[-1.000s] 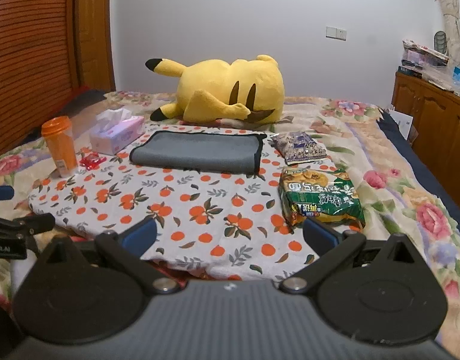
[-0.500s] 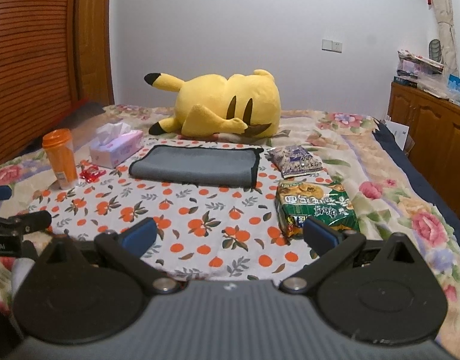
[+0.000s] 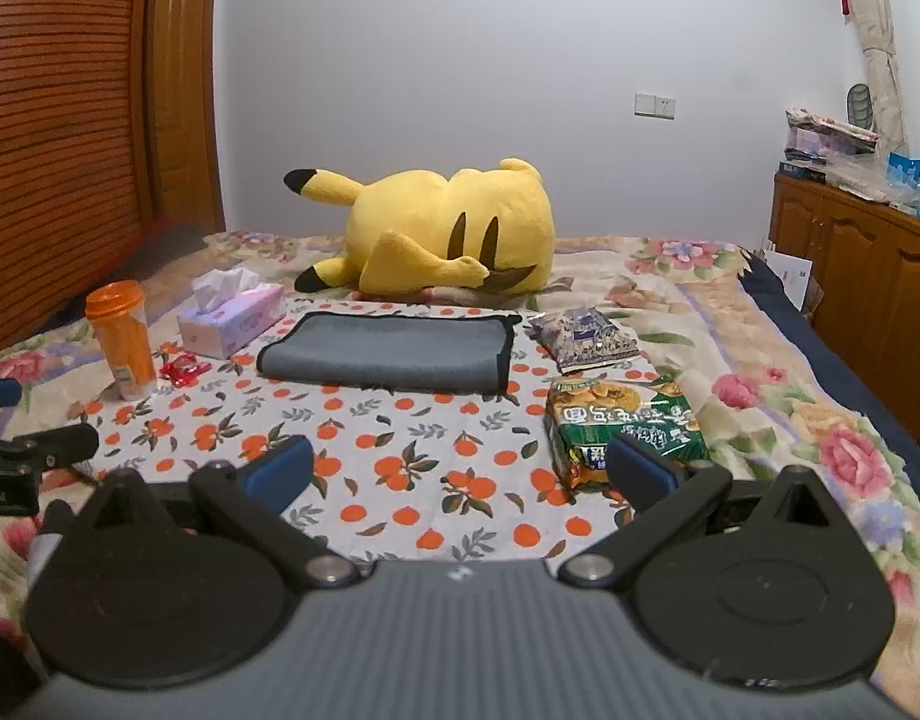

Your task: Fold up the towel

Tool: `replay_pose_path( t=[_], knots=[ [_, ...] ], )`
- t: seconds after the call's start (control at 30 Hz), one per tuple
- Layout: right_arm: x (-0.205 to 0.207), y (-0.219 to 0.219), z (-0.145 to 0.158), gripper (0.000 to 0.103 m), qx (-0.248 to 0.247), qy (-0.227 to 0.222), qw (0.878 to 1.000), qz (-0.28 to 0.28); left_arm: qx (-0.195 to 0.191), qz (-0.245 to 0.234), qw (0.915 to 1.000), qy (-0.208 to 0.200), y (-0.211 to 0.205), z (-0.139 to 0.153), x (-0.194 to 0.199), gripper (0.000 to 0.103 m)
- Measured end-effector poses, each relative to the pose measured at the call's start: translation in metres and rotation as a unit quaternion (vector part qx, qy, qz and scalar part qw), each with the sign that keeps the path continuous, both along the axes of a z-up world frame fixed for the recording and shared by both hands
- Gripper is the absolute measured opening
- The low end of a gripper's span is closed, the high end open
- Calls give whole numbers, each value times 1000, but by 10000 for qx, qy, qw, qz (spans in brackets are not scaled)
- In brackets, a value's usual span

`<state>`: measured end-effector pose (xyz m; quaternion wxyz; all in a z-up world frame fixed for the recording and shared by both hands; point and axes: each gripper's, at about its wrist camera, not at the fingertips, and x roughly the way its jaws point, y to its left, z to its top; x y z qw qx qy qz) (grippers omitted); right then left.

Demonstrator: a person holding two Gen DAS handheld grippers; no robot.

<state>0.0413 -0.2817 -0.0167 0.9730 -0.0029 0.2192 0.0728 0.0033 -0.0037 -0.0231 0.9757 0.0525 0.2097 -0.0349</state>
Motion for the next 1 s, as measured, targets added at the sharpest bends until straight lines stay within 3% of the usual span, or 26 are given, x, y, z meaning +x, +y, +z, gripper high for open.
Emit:
replay_pose_path(
  t=[1.0],
  knots=[
    [-14,-7,8,103,157,-548,9983,-137,-29,-84,9989,-458,0,9,-12,103]
  ],
)
